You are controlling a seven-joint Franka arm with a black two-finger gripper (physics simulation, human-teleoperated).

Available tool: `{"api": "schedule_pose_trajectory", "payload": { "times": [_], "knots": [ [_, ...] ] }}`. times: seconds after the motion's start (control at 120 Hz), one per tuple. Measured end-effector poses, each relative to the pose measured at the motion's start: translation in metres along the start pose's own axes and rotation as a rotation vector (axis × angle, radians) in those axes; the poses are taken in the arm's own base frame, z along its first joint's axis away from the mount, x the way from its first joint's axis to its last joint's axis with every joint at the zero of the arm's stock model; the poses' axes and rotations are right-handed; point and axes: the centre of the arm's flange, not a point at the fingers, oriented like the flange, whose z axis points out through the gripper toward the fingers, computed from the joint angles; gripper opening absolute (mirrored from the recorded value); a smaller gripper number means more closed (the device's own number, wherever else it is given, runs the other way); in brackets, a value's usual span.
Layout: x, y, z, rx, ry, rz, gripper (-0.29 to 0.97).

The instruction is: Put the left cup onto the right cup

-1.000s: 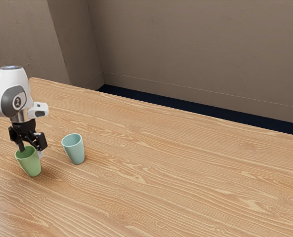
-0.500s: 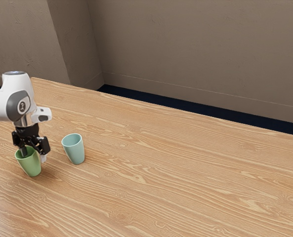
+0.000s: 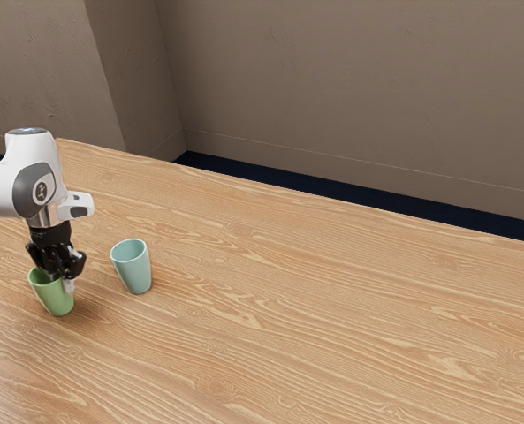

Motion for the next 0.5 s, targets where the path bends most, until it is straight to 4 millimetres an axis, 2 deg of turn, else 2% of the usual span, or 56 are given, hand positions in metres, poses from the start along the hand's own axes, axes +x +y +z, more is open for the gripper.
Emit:
{"api": "schedule_pose_trajectory", "payload": {
  "times": [0.167, 0.375, 0.5],
  "knots": [
    [0.0, 0.0, 0.0, 0.0, -0.003, -0.003, -0.05],
    [0.0, 0.0, -0.002, 0.003, -0.005, -0.008, -0.09],
    [0.005, -0.003, -0.016, 0.013, 0.006, -0.007, -0.1]
  ]
}}
